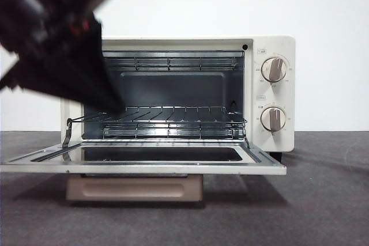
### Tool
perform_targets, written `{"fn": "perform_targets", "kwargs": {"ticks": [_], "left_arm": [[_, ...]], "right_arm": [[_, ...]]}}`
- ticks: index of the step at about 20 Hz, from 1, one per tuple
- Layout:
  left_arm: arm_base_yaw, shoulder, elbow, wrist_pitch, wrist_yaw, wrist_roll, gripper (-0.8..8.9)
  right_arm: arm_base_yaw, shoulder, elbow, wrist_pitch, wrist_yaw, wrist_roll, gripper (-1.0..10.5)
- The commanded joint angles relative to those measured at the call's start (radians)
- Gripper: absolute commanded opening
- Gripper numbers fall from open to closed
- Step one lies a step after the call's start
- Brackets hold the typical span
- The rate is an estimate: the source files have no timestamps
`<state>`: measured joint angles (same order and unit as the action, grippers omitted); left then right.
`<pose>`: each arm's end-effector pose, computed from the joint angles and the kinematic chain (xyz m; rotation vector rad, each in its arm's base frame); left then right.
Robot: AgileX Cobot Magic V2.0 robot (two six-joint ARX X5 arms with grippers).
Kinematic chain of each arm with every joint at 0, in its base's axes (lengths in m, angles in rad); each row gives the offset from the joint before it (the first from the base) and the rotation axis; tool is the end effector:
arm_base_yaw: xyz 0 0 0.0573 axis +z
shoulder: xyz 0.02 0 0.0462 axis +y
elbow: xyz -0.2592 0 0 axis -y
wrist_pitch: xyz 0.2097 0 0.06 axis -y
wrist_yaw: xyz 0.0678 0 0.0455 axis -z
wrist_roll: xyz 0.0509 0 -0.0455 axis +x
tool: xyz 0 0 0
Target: The left arm flap open the oven, the right arm pick bread and place it into oven, the left arm flap close the oven
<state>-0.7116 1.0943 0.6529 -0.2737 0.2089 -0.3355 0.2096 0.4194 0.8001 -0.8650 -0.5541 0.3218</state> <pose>0.1485 -0.1420 0.2214 -0.1147 0.8528 -0.7471 0.0472 0.0374 0.2910 0.3850 0.6062 0.6647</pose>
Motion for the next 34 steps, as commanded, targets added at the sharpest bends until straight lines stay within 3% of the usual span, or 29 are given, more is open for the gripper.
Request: {"fn": "perform_targets", "kwargs": {"ticks": [1, 6, 12, 15, 20, 24, 34], "left_arm": [[-0.008, -0.076, 0.047, -0.042, 0.003, -0.014, 0.16], [-0.008, -0.234, 0.126, -0.207, -0.050, -0.002, 0.16], [-0.008, -0.349, 0.207, -0.393, -0.112, 0.043, 0.16], [-0.008, -0.405, 0.235, -0.460, -0.154, 0.046, 0.16], [-0.008, -0.483, 0.258, -0.549, -0.212, 0.056, 0.16], [-0.008, -0.504, 0.284, -0.566, -0.212, 0.058, 0.16], [-0.008, -0.505, 0.306, -0.603, -0.212, 0.058, 0.16]], "right_arm": [[0.005, 0.071, 0.015, 0.055, -0.055, 0.027, 1.6], [0.106, 0.254, 0.015, 0.209, -0.057, 0.036, 1.6], [0.392, 0.548, 0.015, 0.554, 0.216, 0.136, 1.6], [0.479, 0.697, 0.015, 0.757, 0.323, 0.176, 1.6], [0.501, 0.897, 0.016, 0.955, 0.385, 0.221, 1.6], [0.501, 1.000, 0.019, 1.063, 0.511, 0.235, 1.6], [0.493, 1.093, 0.029, 1.210, 0.663, 0.254, 1.6]]}}
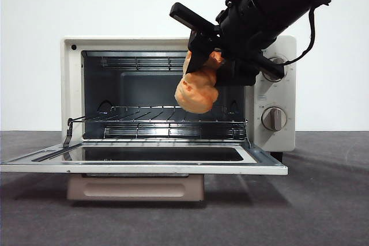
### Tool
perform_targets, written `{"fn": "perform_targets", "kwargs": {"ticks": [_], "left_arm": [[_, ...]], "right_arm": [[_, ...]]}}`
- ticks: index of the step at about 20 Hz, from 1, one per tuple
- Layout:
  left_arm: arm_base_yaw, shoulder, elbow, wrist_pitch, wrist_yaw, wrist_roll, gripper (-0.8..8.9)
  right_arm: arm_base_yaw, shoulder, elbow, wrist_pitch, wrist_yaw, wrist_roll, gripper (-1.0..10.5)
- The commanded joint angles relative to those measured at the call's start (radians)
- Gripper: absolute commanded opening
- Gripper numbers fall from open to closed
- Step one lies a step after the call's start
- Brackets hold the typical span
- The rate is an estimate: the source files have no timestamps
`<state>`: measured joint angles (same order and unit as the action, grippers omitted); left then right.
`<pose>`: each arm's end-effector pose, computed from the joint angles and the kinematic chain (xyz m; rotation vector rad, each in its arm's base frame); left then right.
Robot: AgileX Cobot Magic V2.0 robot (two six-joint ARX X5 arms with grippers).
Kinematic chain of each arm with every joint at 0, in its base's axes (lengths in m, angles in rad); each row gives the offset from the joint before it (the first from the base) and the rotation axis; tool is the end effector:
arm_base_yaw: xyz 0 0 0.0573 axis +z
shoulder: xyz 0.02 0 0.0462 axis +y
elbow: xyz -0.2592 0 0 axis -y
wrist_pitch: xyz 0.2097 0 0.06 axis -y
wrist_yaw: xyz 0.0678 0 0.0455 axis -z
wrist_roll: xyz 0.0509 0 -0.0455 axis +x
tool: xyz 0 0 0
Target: The left arm flap open the oven, the right arm pick bread and place it into oven, the left arm flap close the oven
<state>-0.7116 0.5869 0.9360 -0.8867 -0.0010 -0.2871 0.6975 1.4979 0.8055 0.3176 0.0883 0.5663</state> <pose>0.0626 -0.0539 0.3144 -0.0776 0.6074 -0.6116 0.2413 0.1964 0.2309 0.3974 0.5088 0.4826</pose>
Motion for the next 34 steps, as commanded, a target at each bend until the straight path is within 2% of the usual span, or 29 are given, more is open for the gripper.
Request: {"fn": "perform_targets", "kwargs": {"ticks": [1, 12, 16, 18, 21, 23, 34], "left_arm": [[-0.008, 0.002, 0.023, 0.010, -0.003, 0.009, 0.16], [-0.008, 0.001, 0.023, -0.006, -0.003, 0.010, 0.16], [-0.008, 0.001, 0.023, -0.011, -0.003, 0.018, 0.16], [-0.008, 0.002, 0.023, -0.011, -0.003, 0.025, 0.16], [-0.008, 0.002, 0.023, -0.011, -0.003, 0.029, 0.16], [-0.008, 0.002, 0.023, -0.011, -0.003, 0.032, 0.16], [-0.008, 0.002, 0.023, -0.019, -0.003, 0.032, 0.16]], "right_arm": [[0.004, 0.014, 0.023, 0.036, 0.031, 0.010, 1.6], [-0.002, 0.071, 0.027, 0.050, 0.047, 0.010, 1.6], [-0.009, 0.072, 0.027, 0.064, 0.095, 0.010, 1.6], [-0.013, 0.073, 0.027, 0.072, 0.090, 0.010, 2.1], [-0.013, 0.073, 0.027, 0.079, 0.089, 0.010, 3.7], [-0.013, 0.073, 0.027, 0.079, 0.087, 0.010, 4.3], [-0.006, 0.055, 0.027, 0.030, -0.008, 0.027, 4.4]]}}
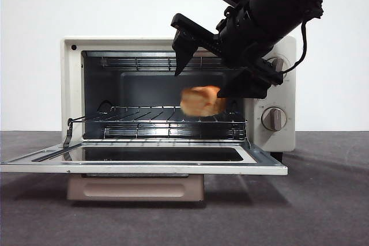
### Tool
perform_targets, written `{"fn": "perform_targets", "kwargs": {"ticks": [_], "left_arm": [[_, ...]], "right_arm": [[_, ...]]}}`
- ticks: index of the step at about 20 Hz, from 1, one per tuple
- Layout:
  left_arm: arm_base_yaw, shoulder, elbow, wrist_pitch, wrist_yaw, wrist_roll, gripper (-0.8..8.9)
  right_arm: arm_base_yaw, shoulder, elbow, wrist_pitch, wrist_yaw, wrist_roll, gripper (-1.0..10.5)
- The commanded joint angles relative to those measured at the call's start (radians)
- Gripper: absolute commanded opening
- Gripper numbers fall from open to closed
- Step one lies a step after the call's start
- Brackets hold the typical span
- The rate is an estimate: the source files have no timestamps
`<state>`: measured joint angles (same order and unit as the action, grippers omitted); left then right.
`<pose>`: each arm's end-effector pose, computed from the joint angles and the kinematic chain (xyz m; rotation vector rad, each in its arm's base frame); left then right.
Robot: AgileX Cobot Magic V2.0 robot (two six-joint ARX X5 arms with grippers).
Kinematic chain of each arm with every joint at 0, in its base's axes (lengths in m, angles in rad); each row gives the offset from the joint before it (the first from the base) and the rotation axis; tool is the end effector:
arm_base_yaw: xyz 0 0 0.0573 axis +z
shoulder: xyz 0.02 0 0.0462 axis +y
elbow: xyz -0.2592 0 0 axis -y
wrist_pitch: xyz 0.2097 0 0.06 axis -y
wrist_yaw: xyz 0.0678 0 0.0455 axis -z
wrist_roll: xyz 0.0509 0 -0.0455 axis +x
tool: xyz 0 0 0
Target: The left arm flap open the oven, the right arm pick bread and place it into oven, the left arm flap close the oven
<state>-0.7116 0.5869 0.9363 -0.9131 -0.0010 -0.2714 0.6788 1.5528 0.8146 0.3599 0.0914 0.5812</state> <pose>0.0614 -0.0529 0.3118 -0.0531 0.6268 -0.6110 0.2527 0.1979 0.2222 0.4144 0.5104 0.4571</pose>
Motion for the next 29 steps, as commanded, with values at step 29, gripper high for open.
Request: {"fn": "perform_targets", "kwargs": {"ticks": [29], "left_arm": [[0.684, 0.795, -0.182, 0.303, 0.502, 0.029, 0.15]], "right_arm": [[0.117, -1.112, 0.216, -1.263, -0.135, -0.176, 4.1]]}}
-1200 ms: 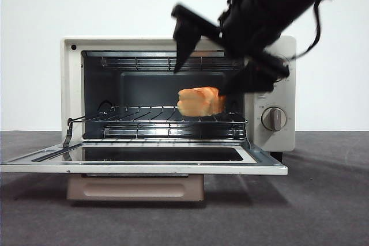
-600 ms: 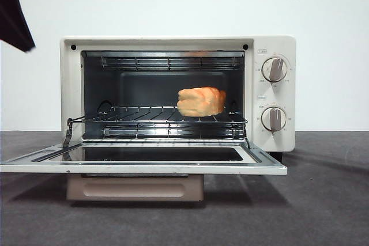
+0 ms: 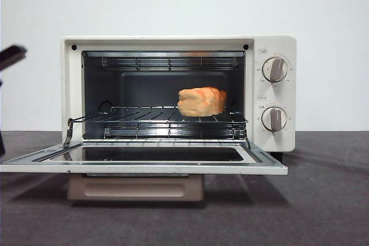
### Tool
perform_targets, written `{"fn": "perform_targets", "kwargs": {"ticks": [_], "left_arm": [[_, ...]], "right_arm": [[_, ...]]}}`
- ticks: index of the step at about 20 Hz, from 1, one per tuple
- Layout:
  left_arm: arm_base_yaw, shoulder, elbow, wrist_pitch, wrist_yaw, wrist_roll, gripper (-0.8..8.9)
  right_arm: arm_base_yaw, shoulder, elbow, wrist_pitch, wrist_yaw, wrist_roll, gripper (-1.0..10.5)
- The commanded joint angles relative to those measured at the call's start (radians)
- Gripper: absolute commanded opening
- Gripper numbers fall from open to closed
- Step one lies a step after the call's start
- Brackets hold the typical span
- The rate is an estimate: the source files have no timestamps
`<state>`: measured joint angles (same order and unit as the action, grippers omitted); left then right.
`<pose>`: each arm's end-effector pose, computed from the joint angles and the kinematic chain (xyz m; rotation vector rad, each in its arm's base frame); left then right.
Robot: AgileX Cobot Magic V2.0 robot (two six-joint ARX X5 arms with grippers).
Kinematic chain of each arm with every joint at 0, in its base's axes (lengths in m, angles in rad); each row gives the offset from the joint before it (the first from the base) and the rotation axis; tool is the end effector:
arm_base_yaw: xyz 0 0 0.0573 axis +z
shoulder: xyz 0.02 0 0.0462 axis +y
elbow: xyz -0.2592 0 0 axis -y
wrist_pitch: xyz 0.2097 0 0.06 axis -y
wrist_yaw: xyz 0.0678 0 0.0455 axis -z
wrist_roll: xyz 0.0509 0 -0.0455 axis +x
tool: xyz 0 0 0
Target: The left arm flap open the oven, the right arm pick bread and place it into oven, the left arm flap close the oven
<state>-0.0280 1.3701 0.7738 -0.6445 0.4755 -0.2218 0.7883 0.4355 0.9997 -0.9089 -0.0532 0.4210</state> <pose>0.2114 -0.0292 0.1824 -0.4674 1.2712 -0.3010 0.0275 0.0315 0.3356 0.2648 0.4992 0.7472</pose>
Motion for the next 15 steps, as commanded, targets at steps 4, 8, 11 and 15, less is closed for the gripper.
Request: {"fn": "perform_targets", "kwargs": {"ticks": [4, 8, 11, 15], "left_arm": [[-0.006, 0.011, -0.098, 0.066, 0.057, -0.037, 0.15], [-0.019, 0.011, -0.134, 0.070, 0.097, -0.037, 0.15], [-0.025, 0.011, -0.134, 0.093, 0.146, -0.052, 0.15], [-0.025, 0.011, -0.134, 0.092, 0.177, -0.052, 0.15]], "right_arm": [[0.008, 0.005, 0.051, 0.010, 0.031, -0.017, 4.1], [0.008, 0.006, 0.051, 0.011, 0.032, -0.016, 4.1], [0.008, 0.006, 0.051, 0.011, 0.036, -0.016, 4.1], [0.008, 0.006, 0.051, 0.011, 0.055, -0.016, 4.1]]}}
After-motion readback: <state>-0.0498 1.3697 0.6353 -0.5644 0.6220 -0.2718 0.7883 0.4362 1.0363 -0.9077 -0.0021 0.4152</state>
